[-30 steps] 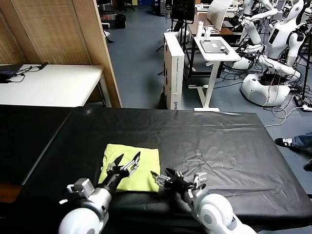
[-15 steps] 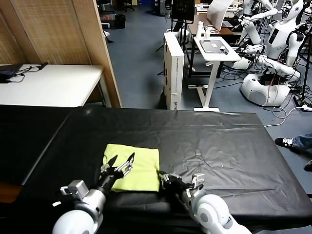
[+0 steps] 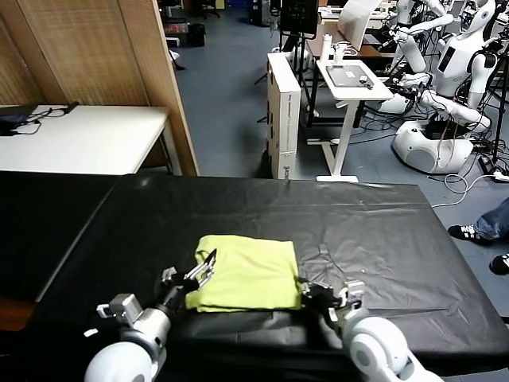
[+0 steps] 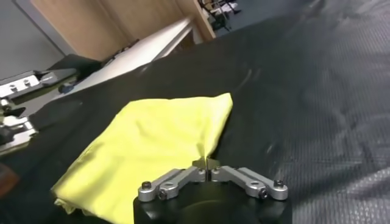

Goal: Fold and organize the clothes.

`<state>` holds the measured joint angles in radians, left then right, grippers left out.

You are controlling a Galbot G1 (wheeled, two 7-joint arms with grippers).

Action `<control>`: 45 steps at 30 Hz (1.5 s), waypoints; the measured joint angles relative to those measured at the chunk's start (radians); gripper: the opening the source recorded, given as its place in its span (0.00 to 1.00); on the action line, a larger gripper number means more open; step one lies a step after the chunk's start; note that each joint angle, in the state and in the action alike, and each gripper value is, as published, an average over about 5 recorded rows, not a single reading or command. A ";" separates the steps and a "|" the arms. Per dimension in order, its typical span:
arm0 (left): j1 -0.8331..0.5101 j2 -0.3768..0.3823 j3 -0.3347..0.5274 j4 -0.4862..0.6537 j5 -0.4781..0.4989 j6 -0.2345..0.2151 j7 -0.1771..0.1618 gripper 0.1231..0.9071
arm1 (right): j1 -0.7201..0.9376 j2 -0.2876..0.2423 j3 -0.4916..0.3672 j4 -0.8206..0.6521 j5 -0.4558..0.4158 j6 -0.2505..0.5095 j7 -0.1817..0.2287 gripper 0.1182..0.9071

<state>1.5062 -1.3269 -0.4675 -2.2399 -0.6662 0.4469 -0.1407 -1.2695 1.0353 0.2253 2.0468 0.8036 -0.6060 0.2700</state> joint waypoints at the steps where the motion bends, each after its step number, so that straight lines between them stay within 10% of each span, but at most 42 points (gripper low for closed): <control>1: -0.001 -0.001 0.002 0.001 0.001 0.000 0.000 1.00 | -0.003 -0.010 0.010 0.003 -0.006 -0.005 0.000 0.03; 11: 0.004 0.007 0.003 0.011 0.042 -0.038 0.002 1.00 | -0.007 -0.080 0.071 0.032 -0.032 -0.028 -0.053 0.09; 22: 0.020 0.085 -0.001 0.029 0.103 -0.145 -0.036 1.00 | -0.052 -0.126 0.138 0.084 -0.120 0.015 -0.085 0.89; 25: 0.036 0.116 -0.004 0.040 0.127 -0.200 -0.044 1.00 | -0.086 -0.131 0.169 0.108 -0.181 0.082 -0.113 0.98; 35: 0.130 0.222 -0.056 -0.004 0.117 -0.182 -0.111 1.00 | -0.305 -0.084 0.313 0.216 -0.317 0.341 -0.109 1.00; 45: 0.305 0.249 -0.127 -0.093 0.137 -0.210 -0.106 1.00 | -0.565 0.009 0.411 0.220 -0.482 0.684 -0.126 1.00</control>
<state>1.8112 -1.0775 -0.5941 -2.3326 -0.5292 0.2365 -0.2468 -1.8349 1.0447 0.6360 2.2671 0.3220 0.0783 0.1444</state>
